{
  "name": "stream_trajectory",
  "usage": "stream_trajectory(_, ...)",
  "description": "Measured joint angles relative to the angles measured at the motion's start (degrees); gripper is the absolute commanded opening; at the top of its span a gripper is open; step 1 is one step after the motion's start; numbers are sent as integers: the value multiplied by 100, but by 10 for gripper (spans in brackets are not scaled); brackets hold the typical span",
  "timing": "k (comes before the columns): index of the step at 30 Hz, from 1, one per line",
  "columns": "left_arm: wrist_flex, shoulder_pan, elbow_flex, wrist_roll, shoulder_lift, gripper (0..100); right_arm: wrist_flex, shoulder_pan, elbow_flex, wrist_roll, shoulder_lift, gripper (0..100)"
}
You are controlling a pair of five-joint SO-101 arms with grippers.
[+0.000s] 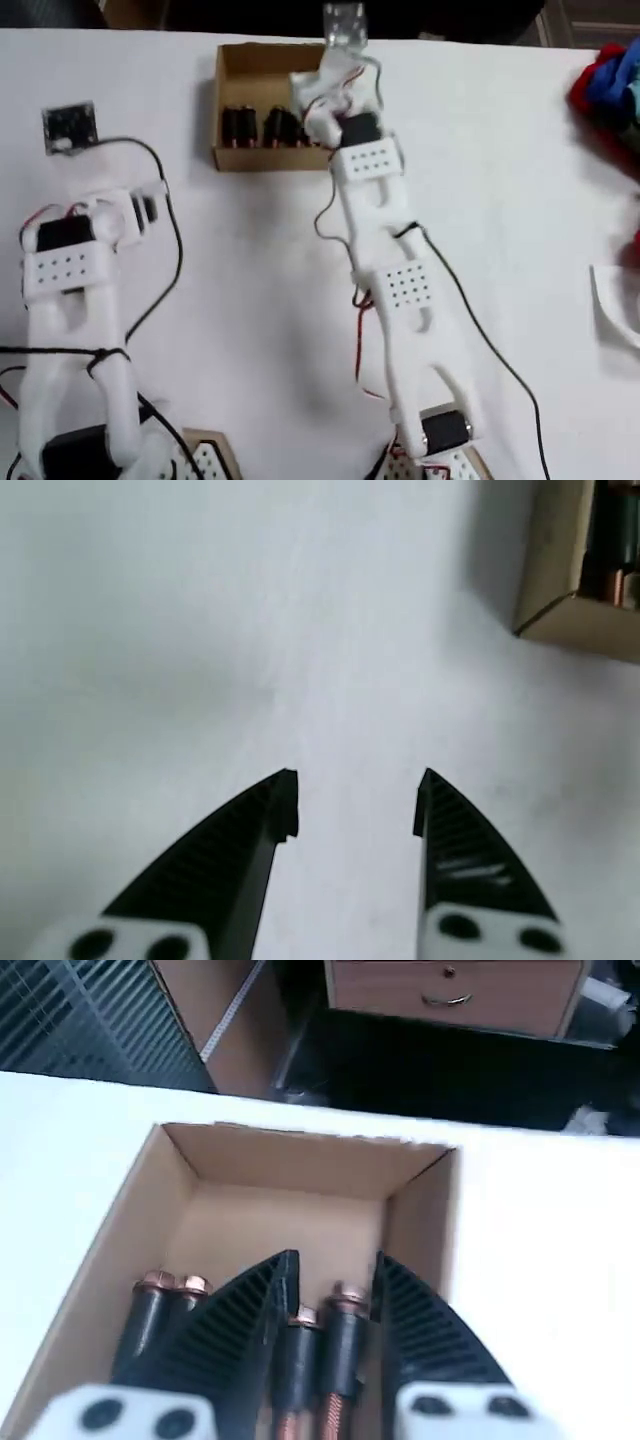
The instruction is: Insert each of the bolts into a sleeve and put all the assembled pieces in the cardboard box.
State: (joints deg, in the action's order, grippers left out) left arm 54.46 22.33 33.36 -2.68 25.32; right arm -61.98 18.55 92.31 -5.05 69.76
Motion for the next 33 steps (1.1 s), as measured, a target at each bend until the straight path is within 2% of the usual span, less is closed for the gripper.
stream_trajectory(4,976,-70,-1064,-9,0,210,-1345,-369,44,105,-782,104)
stream_trajectory(10,2505,-712,-2479,0,26,210,-3552,-554,53,132,-2233,101)
stream_trajectory(14,3235,-897,-2664,0,35,210,-3798,-905,88,132,-3147,98)
stream_trajectory(18,3965,-1046,-2734,-9,105,210,-3824,-1591,-9,132,-4202,12)
stream_trajectory(20,4281,-1055,-2769,0,360,210,-3824,-1934,-316,132,-4835,34)
stream_trajectory(24,4431,-1055,-2769,-18,1266,210,-3824,-2382,-1697,132,-6295,21)
stream_trajectory(27,4290,-1037,-2374,0,2224,210,-3824,-2435,-3411,132,-7640,21)
stream_trajectory(33,2980,-1064,-132,0,4158,213,-3684,-2453,-7930,132,-10207,21)
